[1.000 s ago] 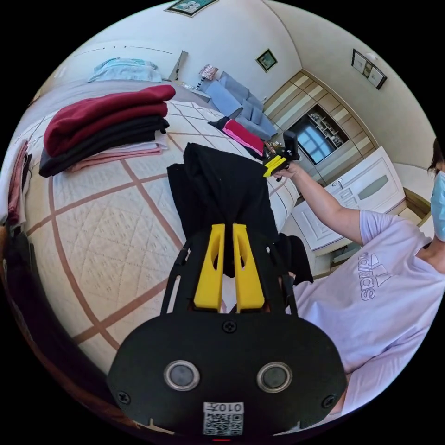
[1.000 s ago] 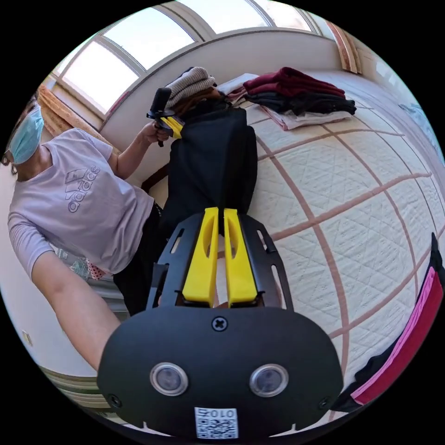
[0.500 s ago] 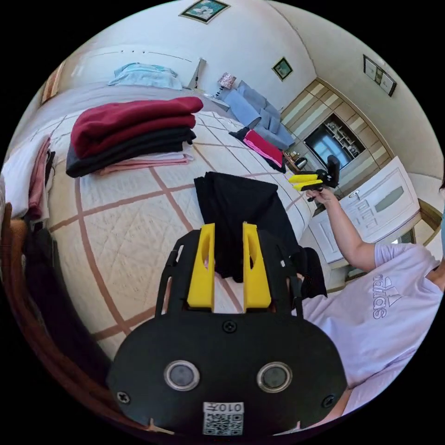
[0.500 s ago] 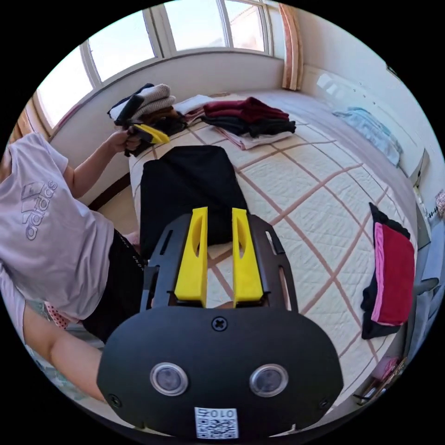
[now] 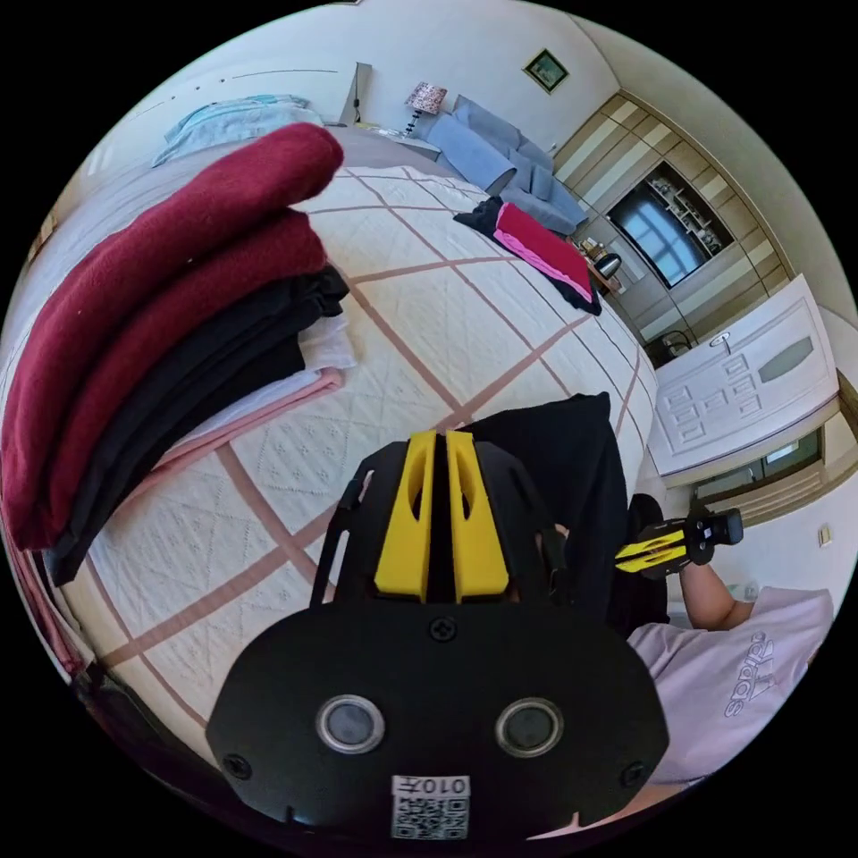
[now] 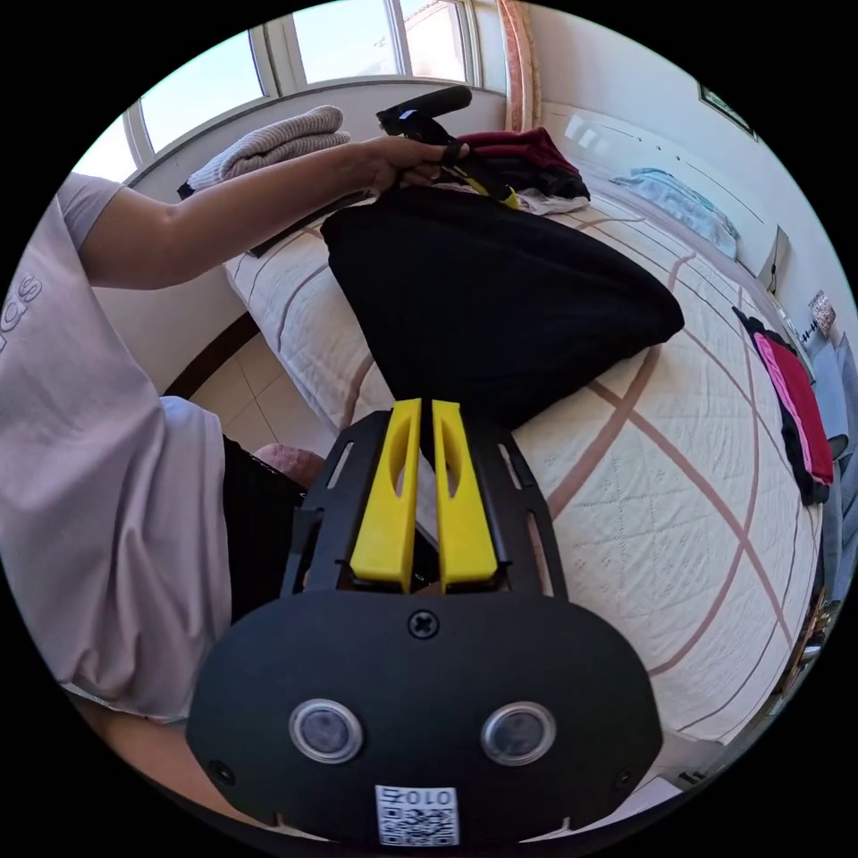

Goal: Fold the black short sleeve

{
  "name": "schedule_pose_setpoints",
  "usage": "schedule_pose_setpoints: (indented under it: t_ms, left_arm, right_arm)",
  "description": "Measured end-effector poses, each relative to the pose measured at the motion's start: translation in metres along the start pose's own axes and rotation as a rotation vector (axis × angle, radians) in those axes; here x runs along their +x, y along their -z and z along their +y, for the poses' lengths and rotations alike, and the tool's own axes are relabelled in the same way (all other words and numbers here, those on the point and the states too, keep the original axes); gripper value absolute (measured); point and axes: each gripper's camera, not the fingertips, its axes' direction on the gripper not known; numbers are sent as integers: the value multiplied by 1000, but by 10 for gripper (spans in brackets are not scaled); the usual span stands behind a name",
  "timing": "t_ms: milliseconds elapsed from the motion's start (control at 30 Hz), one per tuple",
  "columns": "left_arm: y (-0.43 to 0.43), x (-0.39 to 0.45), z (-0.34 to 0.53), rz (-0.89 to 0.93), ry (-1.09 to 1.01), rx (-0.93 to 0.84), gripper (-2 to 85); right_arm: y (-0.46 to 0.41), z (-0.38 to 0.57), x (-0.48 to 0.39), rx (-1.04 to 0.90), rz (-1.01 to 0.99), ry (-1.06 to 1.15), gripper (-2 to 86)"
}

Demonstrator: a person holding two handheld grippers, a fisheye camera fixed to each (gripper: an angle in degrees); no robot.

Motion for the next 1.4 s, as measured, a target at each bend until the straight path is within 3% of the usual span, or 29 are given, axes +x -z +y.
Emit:
schedule_pose_setpoints:
  t_ms: [200, 300, 533, 700, 867, 1067, 1300, 1333, 1400]
  left_arm:
    - [20, 7, 29, -30, 26, 171, 16]
    - [-9, 1, 38, -43, 31, 124, 33]
    - [23, 48, 115, -166, 35, 325, 83]
    - [11, 97, 201, -31, -27, 233, 75]
    - [-27, 132, 261, -62, -131, 224, 60]
    - [-77, 157, 273, -92, -223, 130, 23]
    - [-122, 143, 300, 54, -93, 55, 17]
    - [-134, 136, 310, 150, -45, 81, 25]
    - [-135, 139, 324, 164, -25, 137, 38]
  right_arm:
    - [-7, 13, -14, -42, 1, -32, 30]
    - [-8, 15, -26, -39, 6, -36, 31]
    - [6, 31, -47, -9, 43, -78, 48]
    - [22, 46, -68, 83, 32, -136, 61]
    - [15, 39, -91, 90, 44, -93, 81]
    - [-15, 26, -113, -8, 155, -45, 75]
    - [-25, 37, -110, -38, 149, -111, 83]
    - [-23, 38, -110, -32, 143, -119, 86]
    - [-12, 43, -111, -8, 126, -159, 114]
